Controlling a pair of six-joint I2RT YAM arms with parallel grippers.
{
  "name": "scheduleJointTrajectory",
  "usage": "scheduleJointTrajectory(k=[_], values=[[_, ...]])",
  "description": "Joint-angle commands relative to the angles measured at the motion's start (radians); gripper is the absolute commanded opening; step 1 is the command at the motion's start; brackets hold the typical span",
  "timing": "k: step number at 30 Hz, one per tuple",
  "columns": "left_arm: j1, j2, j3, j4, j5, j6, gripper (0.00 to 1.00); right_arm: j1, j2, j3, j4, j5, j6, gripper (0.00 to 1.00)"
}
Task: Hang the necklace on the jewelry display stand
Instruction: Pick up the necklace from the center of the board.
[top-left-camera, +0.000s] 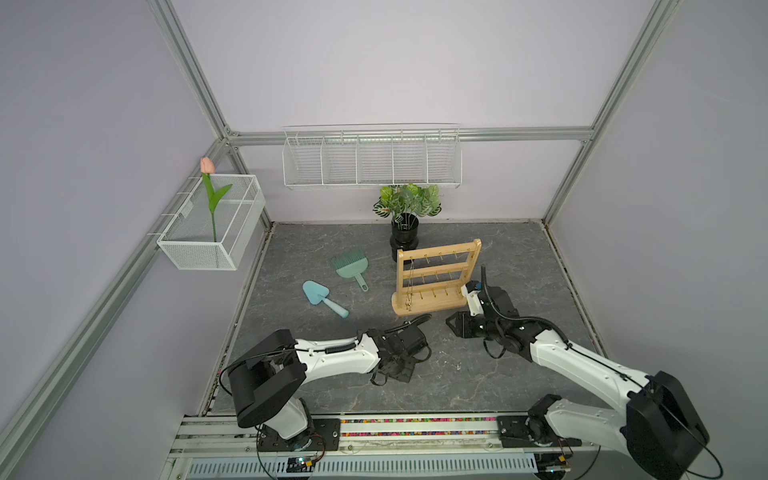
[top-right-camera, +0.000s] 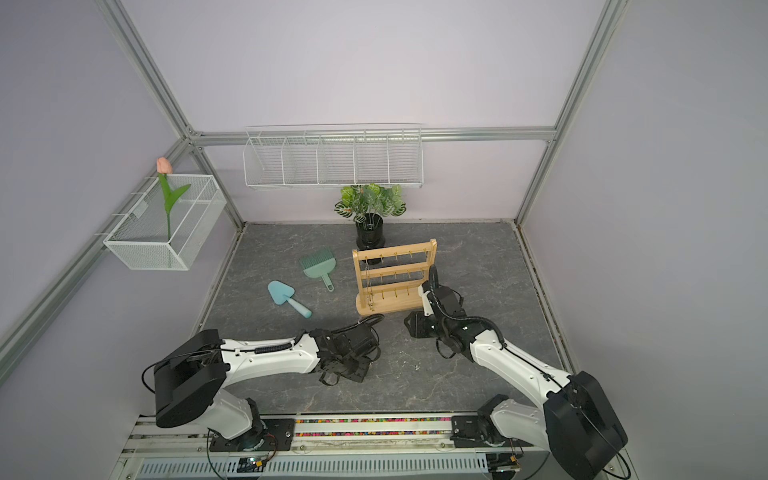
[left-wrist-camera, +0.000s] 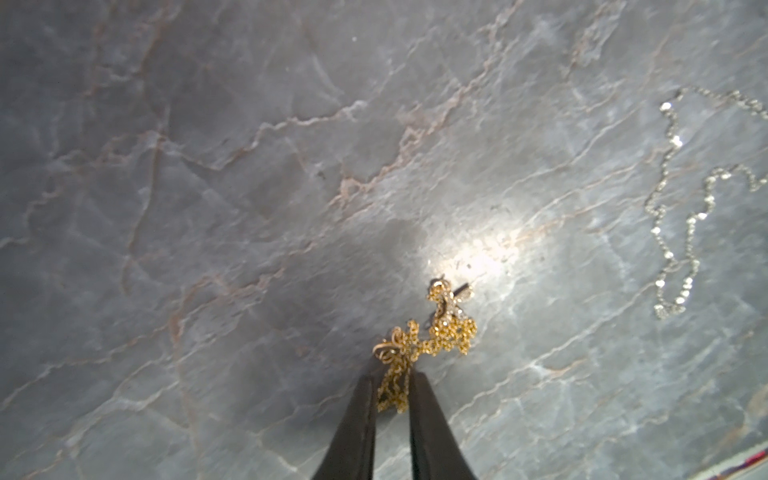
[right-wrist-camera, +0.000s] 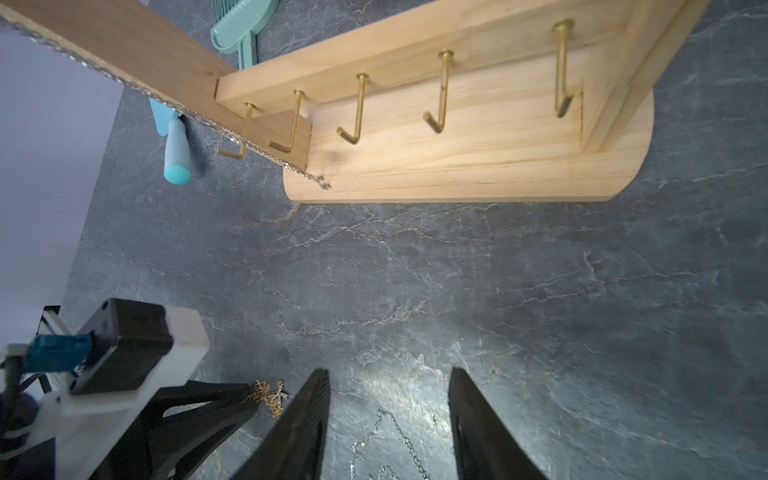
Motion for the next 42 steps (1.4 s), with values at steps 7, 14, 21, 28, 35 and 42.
scheduleJointTrajectory(k=[7, 14, 21, 28, 35, 42], values=[[-0.008, -0.008, -0.033, -0.083, 0.001, 0.004, 0.10, 0.004, 0.005, 0.048, -0.015, -0.008, -0.023, 0.49], [-0.008, -0.001, -0.003, -0.056, 0.011, 0.007, 0.01, 0.008, -0.018, 0.046, -0.041, 0.001, -0.029, 0.49], [-0.005, -0.078, 0.023, -0.077, -0.026, -0.018, 0.00, 0.015, -0.017, 0.045, -0.041, 0.002, -0.031, 0.49], [-0.003, -0.152, 0.071, -0.145, -0.092, -0.037, 0.00, 0.039, -0.005, 0.049, -0.037, -0.003, -0.049, 0.49], [-0.002, -0.240, 0.163, -0.241, -0.165, -0.033, 0.00, 0.076, -0.007, 0.032, 0.053, -0.112, -0.119, 0.49], [-0.002, -0.297, 0.288, -0.318, -0.206, 0.000, 0.00, 0.110, 0.031, -0.007, 0.258, -0.340, -0.175, 0.50]])
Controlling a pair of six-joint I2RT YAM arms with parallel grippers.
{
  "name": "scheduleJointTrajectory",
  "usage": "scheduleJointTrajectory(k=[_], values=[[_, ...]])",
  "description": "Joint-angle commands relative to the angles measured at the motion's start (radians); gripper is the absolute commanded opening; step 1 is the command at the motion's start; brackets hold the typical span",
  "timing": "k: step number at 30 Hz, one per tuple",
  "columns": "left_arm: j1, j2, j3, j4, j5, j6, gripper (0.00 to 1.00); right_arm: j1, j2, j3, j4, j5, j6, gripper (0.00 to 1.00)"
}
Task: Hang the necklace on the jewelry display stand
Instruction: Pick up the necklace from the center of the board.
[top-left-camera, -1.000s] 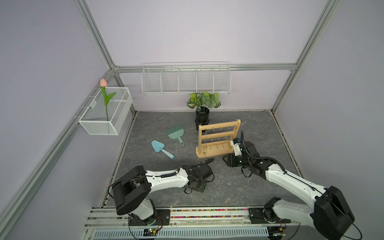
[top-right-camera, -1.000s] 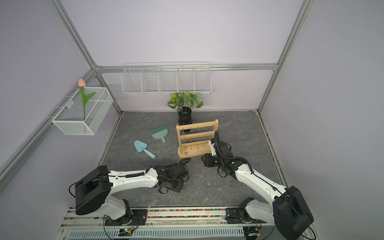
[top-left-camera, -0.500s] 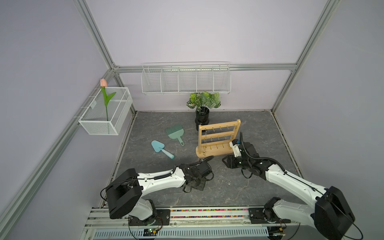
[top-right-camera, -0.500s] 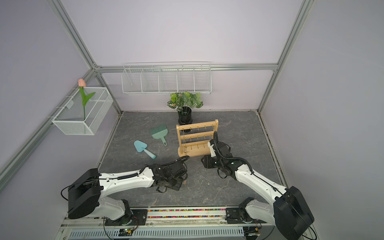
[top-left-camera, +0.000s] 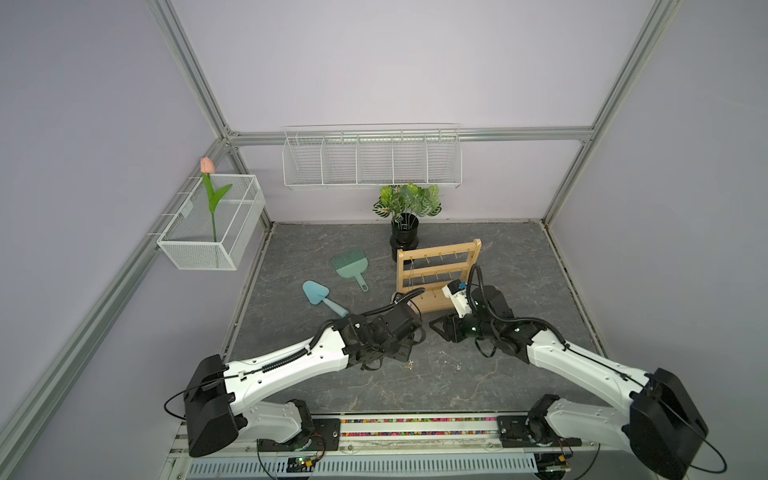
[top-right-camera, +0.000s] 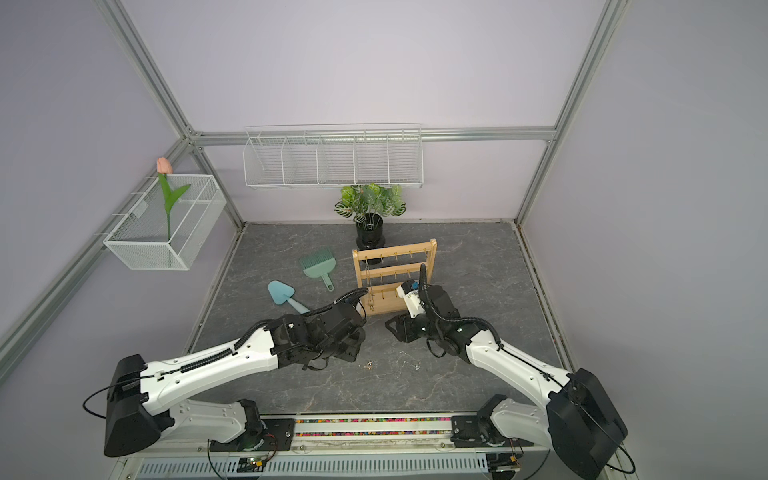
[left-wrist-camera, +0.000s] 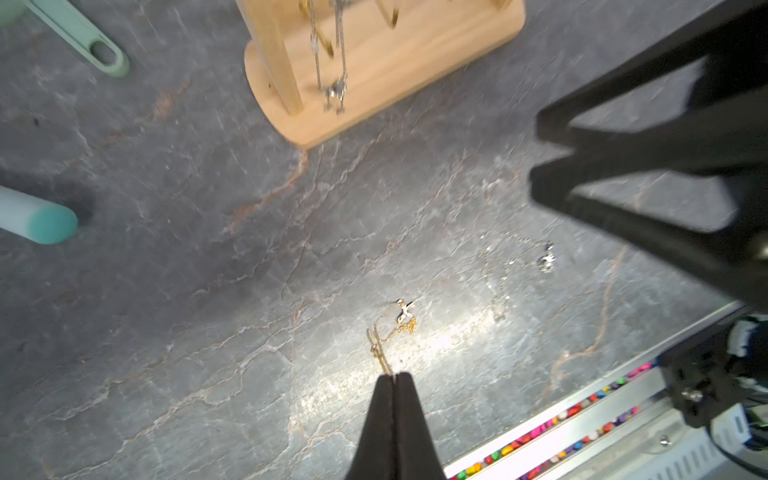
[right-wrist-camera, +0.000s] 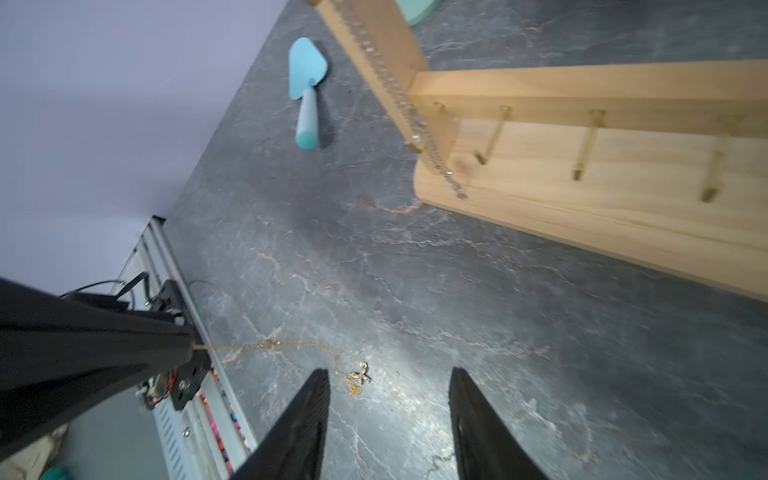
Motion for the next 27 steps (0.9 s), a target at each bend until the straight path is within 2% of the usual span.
scheduleJointTrajectory(k=[1, 8, 15, 27], values=[[0.000, -0.028, 0.056, -0.063, -0.049, 0.020, 0.00, 0.016, 0.018, -0.039, 0.157, -0.162, -0.058, 0.50], [0.000, -0.104, 0.133, -0.031, -0.072, 0.089, 0.00, 0.019, -0.005, -0.078, 0.262, -0.300, -0.120, 0.59], [0.001, -0.082, 0.282, -0.090, -0.097, 0.162, 0.00, 0.021, -0.029, -0.088, 0.340, -0.368, -0.157, 0.66], [0.000, 0.002, 0.475, -0.131, -0.054, 0.254, 0.00, 0.038, -0.049, -0.077, 0.516, -0.334, -0.177, 0.69]])
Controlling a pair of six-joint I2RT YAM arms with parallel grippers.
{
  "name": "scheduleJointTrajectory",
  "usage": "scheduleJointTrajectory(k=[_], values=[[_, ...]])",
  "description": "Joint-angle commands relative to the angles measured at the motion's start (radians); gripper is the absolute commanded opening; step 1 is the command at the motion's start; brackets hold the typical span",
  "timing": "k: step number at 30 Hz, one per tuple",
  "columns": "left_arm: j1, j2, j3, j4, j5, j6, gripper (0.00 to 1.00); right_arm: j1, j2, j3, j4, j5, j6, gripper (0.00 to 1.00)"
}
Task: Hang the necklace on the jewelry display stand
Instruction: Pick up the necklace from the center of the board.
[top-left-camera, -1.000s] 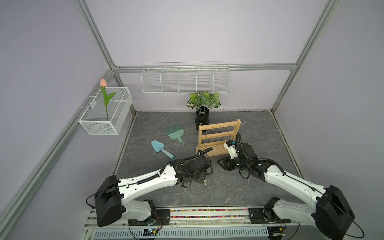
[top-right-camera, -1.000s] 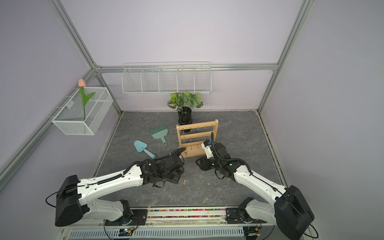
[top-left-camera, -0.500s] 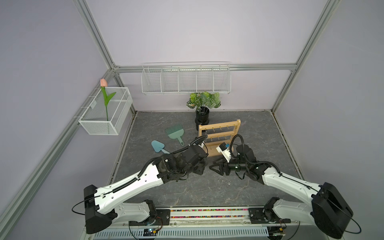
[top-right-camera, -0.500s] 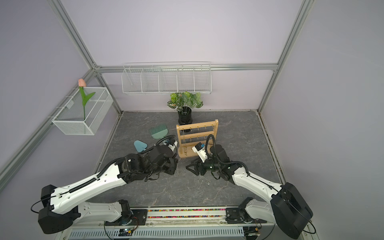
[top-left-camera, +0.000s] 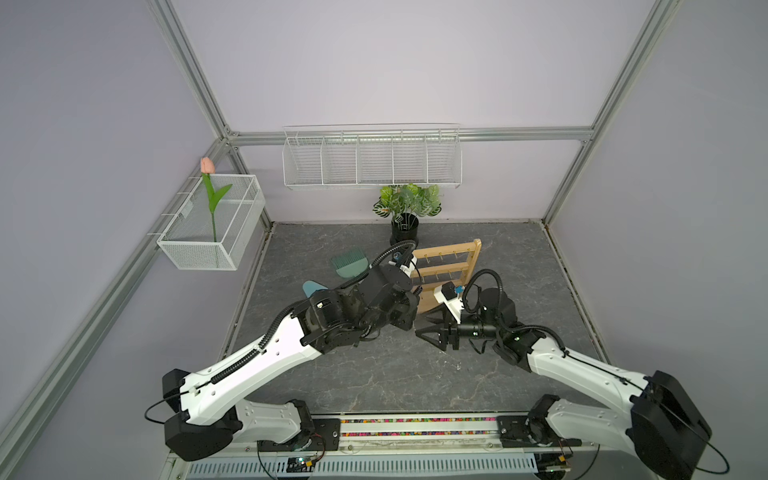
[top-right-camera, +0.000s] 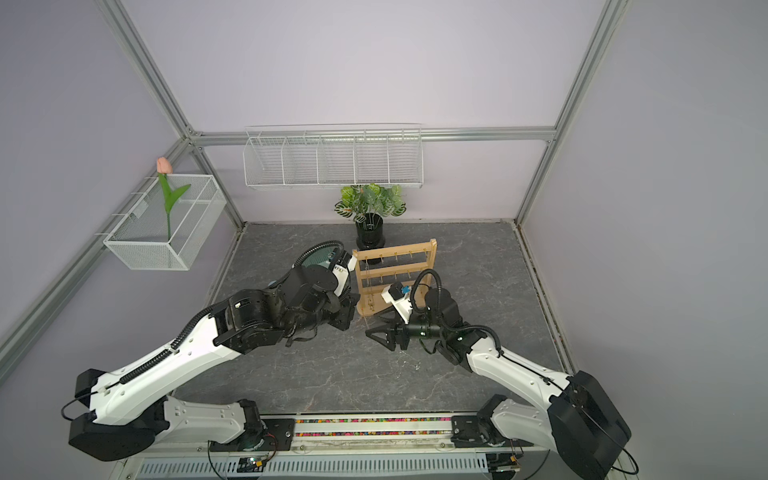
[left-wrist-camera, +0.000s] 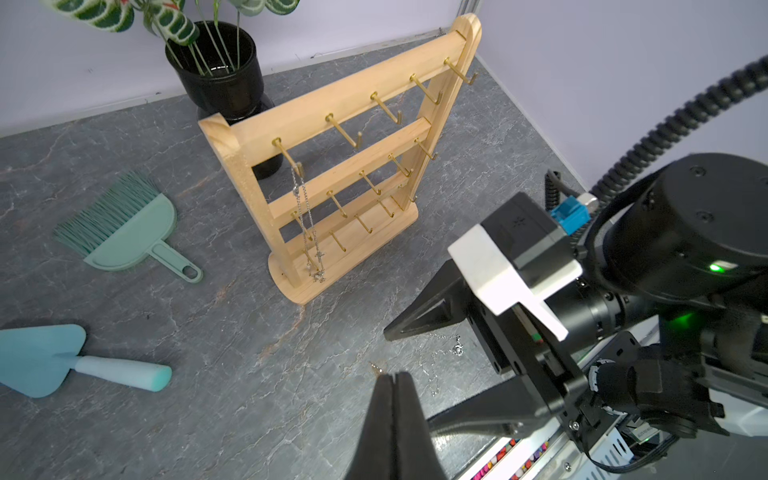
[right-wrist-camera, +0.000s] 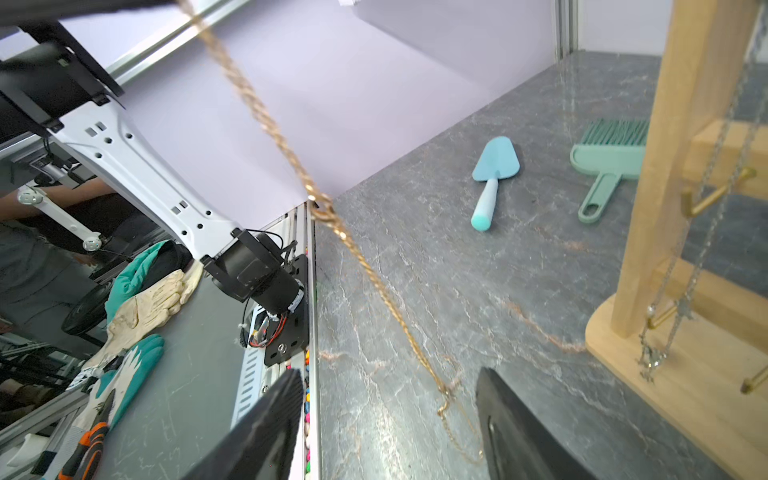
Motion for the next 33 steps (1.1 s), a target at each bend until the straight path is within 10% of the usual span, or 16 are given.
scheduleJointTrajectory(k=[1, 33], values=[[0.000, 0.027, 0.059, -0.026, 0.017, 0.051, 0.00, 0.009, -0.003, 0.008, 0.105, -0.007, -0.035, 0.69], [0.000, 0.072, 0.118, -0.034, 0.031, 0.063, 0.00, 0.016, 0.064, 0.031, 0.228, 0.029, -0.048, 0.37]])
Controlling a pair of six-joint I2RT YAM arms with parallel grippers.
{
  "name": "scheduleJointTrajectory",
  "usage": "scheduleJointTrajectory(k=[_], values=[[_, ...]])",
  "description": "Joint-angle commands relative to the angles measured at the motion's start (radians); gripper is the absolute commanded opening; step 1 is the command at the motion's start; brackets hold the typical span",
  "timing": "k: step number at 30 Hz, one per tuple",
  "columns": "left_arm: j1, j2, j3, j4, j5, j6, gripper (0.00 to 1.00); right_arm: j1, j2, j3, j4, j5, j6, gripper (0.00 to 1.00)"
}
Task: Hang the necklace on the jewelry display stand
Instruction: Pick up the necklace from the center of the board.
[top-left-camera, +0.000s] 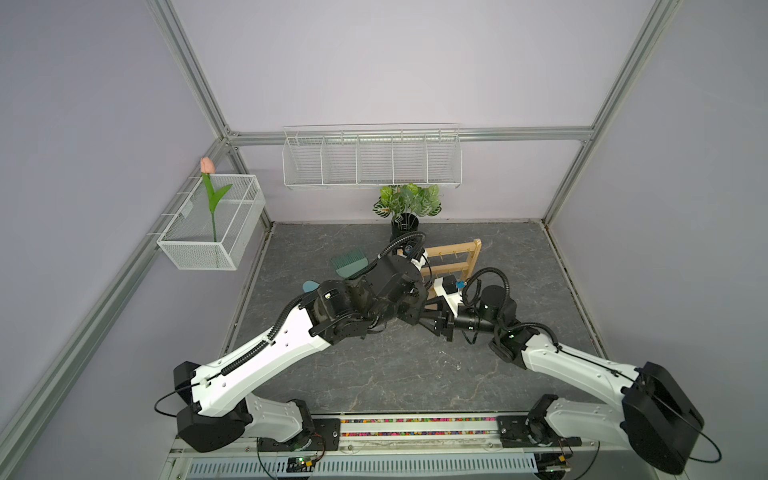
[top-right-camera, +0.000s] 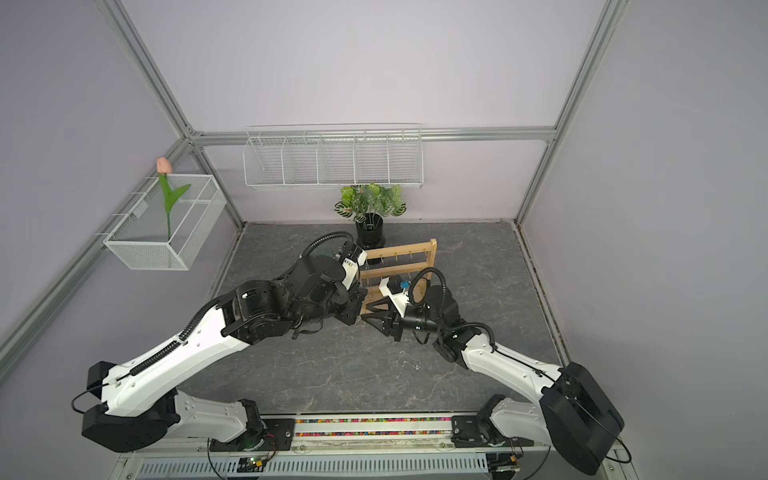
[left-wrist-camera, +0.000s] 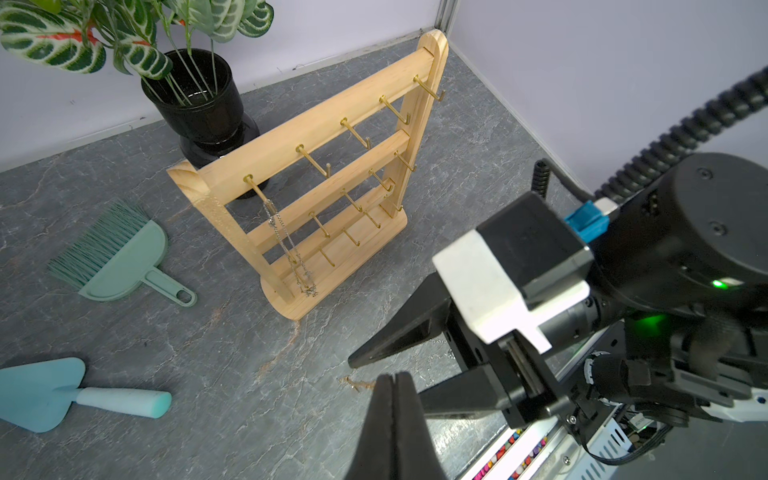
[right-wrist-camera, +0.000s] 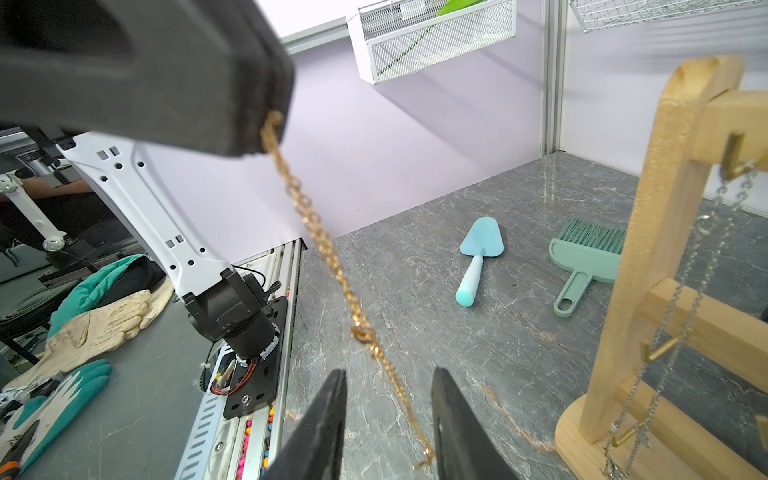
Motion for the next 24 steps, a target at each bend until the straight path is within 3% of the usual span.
scheduleJointTrajectory(k=[1, 11, 20, 24], values=[[0.000, 0.003, 0.023, -0.003, 0.004, 0.009, 0.00, 0.001, 0.011, 0.011, 0.031, -0.014, -0.011, 0.35], [0.000, -0.004, 0.017, -0.007, -0.008, 0.006, 0.00, 0.000, 0.005, 0.008, 0.013, -0.004, -0.019, 0.17], [0.002, -0.003, 0.009, -0.002, -0.015, 0.004, 0.00, 0.003, 0.010, 0.014, 0.001, -0.011, -0.020, 0.07], [0.011, -0.006, -0.003, -0.001, -0.021, -0.003, 0.00, 0.006, 0.010, 0.015, -0.010, -0.018, -0.014, 0.07]])
